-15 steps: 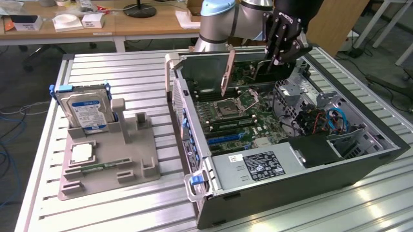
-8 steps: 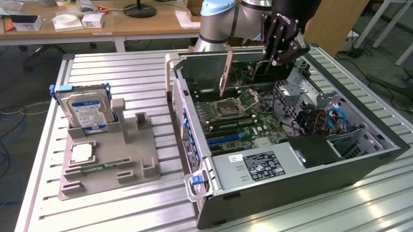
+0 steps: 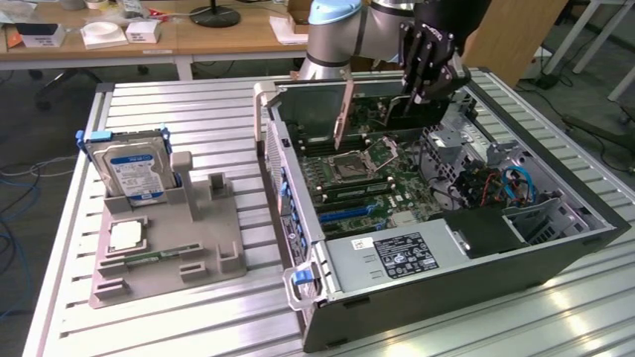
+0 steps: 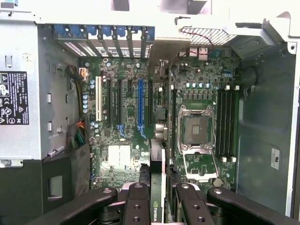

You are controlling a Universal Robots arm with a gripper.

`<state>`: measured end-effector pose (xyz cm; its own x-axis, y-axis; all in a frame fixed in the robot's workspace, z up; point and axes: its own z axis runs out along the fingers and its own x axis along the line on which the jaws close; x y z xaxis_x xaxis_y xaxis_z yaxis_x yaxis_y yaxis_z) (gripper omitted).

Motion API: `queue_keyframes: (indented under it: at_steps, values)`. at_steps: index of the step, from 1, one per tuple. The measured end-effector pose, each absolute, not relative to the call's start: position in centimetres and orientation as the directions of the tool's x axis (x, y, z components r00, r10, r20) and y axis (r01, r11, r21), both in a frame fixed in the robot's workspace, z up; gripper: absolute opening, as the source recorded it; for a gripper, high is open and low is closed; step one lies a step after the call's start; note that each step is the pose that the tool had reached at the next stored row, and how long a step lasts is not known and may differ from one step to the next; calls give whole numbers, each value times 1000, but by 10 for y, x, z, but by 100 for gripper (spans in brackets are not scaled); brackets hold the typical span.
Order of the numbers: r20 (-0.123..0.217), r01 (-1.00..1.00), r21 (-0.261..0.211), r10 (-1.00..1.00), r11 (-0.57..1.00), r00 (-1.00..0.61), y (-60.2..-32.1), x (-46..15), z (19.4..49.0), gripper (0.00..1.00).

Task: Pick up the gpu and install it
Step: 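Insert the gpu into the slot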

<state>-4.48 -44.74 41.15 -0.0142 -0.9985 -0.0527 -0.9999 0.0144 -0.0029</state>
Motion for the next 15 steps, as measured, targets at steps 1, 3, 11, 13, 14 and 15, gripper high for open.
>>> queue_keyframes:
  at_steps: [1,3,11,13,14,15]
  values:
    - [-53,-1000,-3,-999,15,-14,-447,-45,411,26]
    - [-53,-1000,-3,-999,15,-14,-447,-46,408,26]
    - [-53,-1000,-3,-999,14,-14,-447,-48,404,26]
    - [-53,-1000,-2,-999,14,-14,-447,-48,404,26]
    - [-53,-1000,-2,-999,14,-14,-447,-48,404,26]
    - [-53,-1000,-2,-999,14,-14,-447,-48,403,26]
